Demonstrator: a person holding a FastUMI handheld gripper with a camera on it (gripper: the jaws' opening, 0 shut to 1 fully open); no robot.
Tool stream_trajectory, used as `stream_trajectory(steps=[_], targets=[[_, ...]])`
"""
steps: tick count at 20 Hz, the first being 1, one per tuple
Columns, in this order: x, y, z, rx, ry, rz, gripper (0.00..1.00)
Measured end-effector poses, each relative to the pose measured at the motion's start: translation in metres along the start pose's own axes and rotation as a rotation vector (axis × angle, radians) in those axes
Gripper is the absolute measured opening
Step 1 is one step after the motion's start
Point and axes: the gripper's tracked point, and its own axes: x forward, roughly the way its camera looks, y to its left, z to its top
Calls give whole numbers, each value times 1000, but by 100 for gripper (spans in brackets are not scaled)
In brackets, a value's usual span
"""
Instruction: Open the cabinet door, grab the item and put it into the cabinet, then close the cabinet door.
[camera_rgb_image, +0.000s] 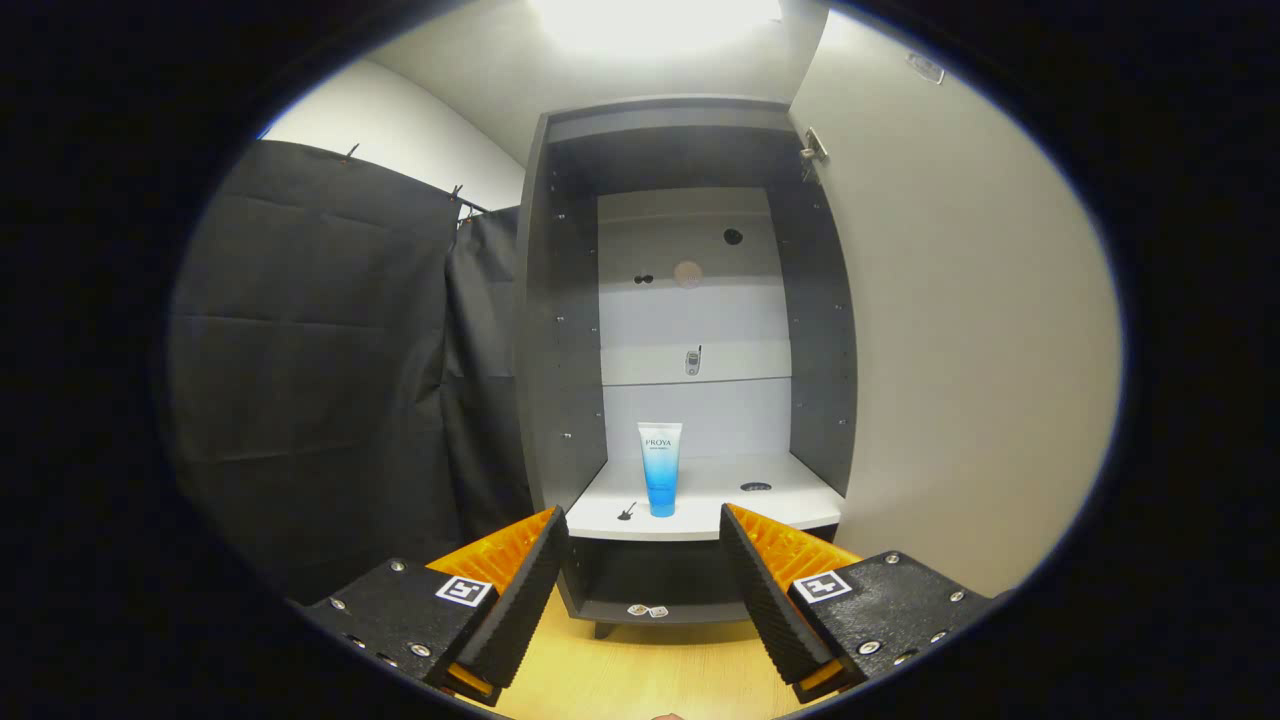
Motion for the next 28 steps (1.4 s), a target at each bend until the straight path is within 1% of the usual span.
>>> stream_trajectory(steps=[5, 8, 15, 19, 22, 25, 28], targets=[[-55, -9, -6, 2, -8, 14, 94], [-85, -19, -7, 10, -7, 8, 94], [-144, -47, 0, 4, -37, -3, 94], [-172, -70, -7, 13, -18, -14, 93], [-188, -98, -6, -9, -13, -49, 93], [-202, -135, -1, 4, -2, -122, 93], [-216, -169, 8, 48, -16, -192, 93]])
